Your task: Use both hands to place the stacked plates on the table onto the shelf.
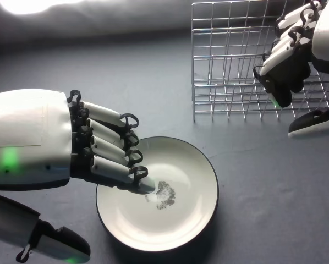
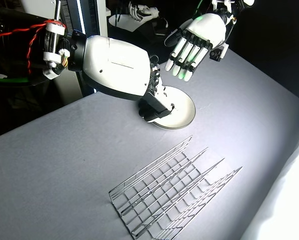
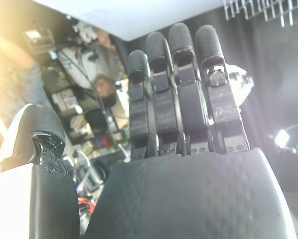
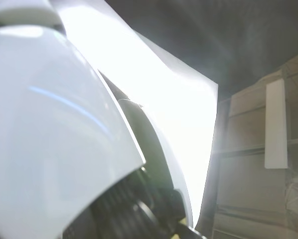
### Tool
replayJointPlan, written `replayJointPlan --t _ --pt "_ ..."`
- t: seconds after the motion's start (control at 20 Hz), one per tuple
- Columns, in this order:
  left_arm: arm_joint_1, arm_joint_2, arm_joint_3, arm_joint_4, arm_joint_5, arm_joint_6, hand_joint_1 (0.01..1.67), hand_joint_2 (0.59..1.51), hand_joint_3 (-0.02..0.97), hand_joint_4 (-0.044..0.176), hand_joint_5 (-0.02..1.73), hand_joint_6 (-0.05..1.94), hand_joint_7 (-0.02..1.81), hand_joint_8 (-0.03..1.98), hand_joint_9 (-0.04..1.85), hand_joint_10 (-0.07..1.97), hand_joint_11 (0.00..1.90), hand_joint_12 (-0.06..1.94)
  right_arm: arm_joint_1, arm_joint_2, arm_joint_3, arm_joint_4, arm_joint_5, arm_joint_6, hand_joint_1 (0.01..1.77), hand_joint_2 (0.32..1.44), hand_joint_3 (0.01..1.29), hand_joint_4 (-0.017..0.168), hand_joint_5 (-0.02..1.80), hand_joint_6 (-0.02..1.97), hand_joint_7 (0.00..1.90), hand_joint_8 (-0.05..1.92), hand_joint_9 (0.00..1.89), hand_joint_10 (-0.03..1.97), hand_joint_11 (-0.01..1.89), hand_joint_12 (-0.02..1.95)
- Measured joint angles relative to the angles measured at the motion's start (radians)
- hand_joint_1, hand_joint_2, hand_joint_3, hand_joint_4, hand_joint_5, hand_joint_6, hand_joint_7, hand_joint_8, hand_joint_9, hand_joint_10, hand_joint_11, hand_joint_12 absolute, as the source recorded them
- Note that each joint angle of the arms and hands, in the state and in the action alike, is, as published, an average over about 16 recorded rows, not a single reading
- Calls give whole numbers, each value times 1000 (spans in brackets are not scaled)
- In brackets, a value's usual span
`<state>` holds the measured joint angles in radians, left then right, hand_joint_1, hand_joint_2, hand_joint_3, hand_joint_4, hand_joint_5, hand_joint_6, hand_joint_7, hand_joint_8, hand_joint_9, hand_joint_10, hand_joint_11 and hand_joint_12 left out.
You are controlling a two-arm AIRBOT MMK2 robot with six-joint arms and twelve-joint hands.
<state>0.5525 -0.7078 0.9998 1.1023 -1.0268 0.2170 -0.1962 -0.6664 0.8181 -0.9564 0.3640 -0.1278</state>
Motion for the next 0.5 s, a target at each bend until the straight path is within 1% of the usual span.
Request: replayJointPlan --t 0.3,0.4,0.5 --pt "-4 0 0 10 -5 -10 72 1056 64 0 158 11 186 16 176 19 109 138 0 0 0 -6 0 -1 212 1210 52 4 314 298 298 303 234 347 124 553" --pt "-17 -1 3 26 -7 -25 66 1057 58 1 145 10 170 14 158 17 99 130 0 0 0 -11 1 -1 188 1217 47 5 297 262 278 265 216 303 111 504" --pt "-33 -2 7 48 -10 -50 47 1048 57 1 91 4 104 3 93 7 55 86 0 0 1 -20 6 -2 109 1240 46 5 236 149 207 144 144 171 58 357"
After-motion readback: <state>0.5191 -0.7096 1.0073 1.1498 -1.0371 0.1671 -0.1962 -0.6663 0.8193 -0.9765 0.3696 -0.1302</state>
